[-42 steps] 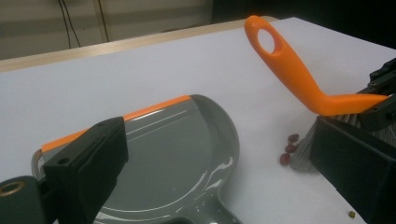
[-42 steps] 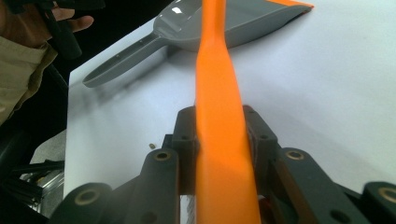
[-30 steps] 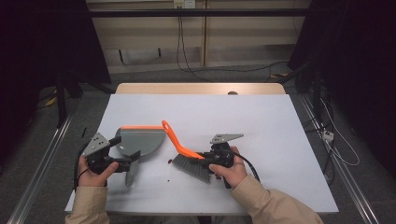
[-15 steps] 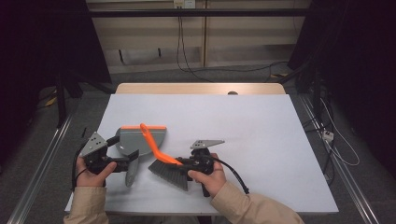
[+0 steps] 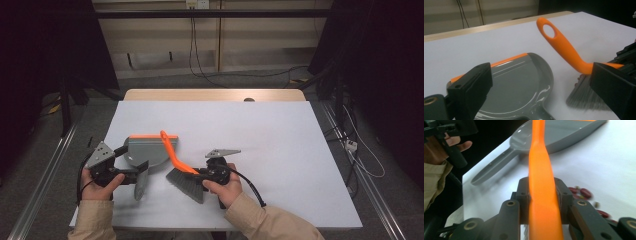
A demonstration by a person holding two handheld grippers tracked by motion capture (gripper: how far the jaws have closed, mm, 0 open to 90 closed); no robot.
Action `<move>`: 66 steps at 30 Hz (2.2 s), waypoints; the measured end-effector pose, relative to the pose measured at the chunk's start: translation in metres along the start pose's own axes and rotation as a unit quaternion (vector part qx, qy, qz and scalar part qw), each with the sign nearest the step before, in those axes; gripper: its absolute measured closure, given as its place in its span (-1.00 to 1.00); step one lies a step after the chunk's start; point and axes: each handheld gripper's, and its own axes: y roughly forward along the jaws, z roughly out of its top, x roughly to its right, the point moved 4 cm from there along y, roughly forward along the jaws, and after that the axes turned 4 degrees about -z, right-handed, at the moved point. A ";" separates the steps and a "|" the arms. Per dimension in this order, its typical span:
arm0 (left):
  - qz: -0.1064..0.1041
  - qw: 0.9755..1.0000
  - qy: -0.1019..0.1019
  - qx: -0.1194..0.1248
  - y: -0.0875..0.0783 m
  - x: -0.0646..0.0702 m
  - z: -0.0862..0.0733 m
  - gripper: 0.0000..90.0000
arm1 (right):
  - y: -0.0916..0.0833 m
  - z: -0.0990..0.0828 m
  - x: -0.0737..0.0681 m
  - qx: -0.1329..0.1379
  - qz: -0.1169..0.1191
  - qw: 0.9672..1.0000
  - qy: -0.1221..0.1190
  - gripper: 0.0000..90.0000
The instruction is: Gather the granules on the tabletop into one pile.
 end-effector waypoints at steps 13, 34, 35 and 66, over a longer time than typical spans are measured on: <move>-0.001 1.000 0.000 -0.004 0.004 0.002 -0.001 -0.90 | -0.034 -0.004 0.026 0.021 -0.041 0.999 0.009 0.58; -0.003 1.000 0.007 -0.004 0.005 0.004 0.001 -0.90 | -0.061 -0.006 0.041 0.044 -0.060 0.997 0.028 0.58; -0.004 1.000 0.006 -0.004 0.005 0.004 0.001 -0.90 | -0.060 -0.004 0.040 0.045 -0.058 0.997 0.031 0.58; -0.002 1.000 0.006 -0.005 0.005 0.002 0.000 -0.90 | -0.035 0.012 0.054 0.035 -0.079 0.995 0.054 0.58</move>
